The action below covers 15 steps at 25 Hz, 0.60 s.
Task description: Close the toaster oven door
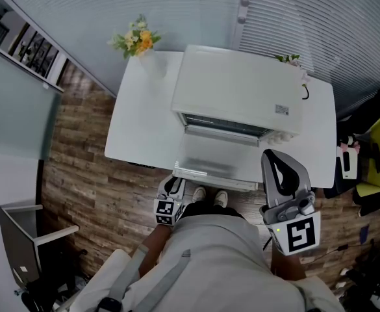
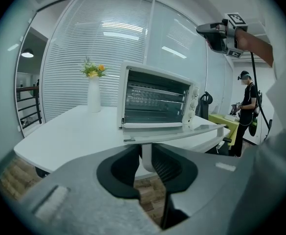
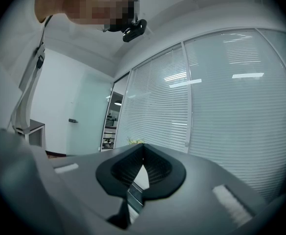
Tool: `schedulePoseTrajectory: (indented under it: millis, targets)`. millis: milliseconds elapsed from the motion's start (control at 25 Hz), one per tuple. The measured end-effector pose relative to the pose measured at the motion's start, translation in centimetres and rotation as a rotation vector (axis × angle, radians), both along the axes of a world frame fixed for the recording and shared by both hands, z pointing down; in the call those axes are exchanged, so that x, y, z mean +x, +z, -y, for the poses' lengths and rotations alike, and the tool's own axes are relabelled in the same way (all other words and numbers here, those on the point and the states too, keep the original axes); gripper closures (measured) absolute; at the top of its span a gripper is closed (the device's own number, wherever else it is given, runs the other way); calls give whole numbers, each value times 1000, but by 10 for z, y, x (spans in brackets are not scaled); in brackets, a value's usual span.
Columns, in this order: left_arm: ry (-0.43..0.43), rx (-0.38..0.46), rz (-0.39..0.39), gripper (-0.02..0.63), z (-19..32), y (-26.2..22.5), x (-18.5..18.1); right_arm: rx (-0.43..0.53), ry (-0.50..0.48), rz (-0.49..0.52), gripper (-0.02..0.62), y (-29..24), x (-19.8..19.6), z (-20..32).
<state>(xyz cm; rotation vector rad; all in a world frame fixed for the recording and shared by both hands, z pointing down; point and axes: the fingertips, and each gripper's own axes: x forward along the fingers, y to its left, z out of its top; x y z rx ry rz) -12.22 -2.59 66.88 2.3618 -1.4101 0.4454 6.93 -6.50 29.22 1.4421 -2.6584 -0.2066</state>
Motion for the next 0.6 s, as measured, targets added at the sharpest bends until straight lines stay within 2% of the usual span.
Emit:
schedulePoseTrajectory:
  millis: [200,600]
  targets:
    - [-8,10,-12,525,4,-11,0,-9,10,15,591,-2,-1,1]
    - [-36,17,-28,528,9,-26,1,1,0,-15,591,1,3,3]
